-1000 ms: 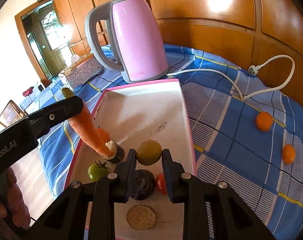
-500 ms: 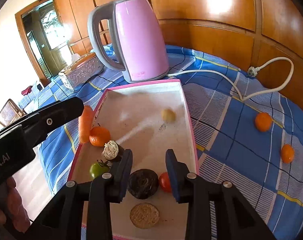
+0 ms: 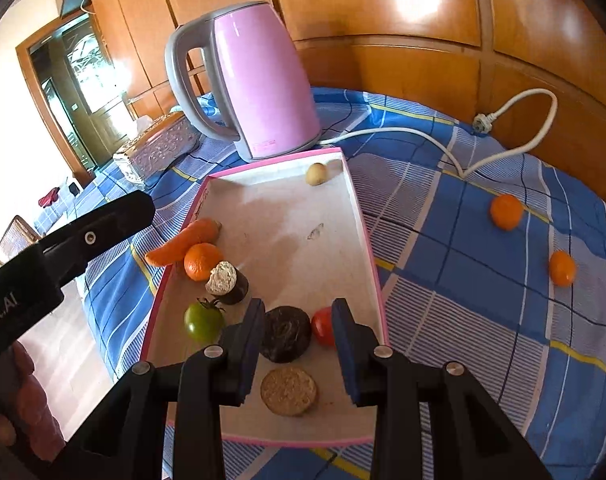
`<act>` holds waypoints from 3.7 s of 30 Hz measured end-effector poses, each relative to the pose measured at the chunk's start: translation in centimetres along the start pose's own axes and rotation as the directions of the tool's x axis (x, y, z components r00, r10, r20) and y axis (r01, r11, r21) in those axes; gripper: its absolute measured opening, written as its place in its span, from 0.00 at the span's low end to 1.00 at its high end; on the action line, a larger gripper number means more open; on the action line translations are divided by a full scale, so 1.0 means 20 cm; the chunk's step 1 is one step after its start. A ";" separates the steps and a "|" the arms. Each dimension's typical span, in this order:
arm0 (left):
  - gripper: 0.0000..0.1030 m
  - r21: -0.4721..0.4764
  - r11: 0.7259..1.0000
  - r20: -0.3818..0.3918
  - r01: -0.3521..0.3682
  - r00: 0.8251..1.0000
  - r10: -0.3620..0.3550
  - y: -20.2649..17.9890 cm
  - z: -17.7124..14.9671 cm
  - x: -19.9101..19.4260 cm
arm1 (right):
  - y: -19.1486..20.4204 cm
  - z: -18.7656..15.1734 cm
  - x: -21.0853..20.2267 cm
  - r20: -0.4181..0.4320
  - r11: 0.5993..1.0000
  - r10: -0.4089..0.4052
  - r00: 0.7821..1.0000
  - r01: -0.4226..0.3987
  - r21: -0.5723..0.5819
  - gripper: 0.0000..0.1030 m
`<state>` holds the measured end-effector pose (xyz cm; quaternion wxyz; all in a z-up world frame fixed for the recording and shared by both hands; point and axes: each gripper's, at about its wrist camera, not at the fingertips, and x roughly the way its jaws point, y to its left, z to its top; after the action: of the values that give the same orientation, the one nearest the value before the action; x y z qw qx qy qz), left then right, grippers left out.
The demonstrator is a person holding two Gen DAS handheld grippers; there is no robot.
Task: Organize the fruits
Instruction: 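Lift both open tools out of the tray toward the last mandarins, then grasp a mandarin with the left tool while the right grasps the other mandarin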
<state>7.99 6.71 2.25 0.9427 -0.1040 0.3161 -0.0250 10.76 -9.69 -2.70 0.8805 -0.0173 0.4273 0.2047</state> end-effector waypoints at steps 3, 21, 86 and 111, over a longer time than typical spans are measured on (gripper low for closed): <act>0.44 0.008 1.000 0.000 0.001 1.000 -0.001 -0.02 -0.01 -0.02 | 0.00 -0.01 -0.03 0.012 1.000 -0.014 1.000 0.014 0.000 0.33; 0.76 0.039 0.994 -0.003 -0.102 0.995 0.102 -0.11 -0.16 -0.10 | -0.13 -0.14 -0.25 0.118 0.979 -0.196 0.973 0.188 0.082 0.36; 0.98 0.183 0.982 -0.146 0.054 0.989 -0.027 -0.50 -0.17 0.20 | -0.99 -0.12 -0.22 0.012 0.854 -0.383 0.924 0.349 0.385 0.50; 0.68 0.195 0.960 -0.314 0.198 0.941 -0.130 -1.03 0.08 0.93 | -1.23 -0.10 -0.12 -0.020 0.858 -0.398 0.917 0.380 0.344 0.28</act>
<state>24.20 -15.17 -3.19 0.8845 -0.0182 0.4398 -0.1548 17.13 -33.38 -5.78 0.9038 0.0547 0.4209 -0.0541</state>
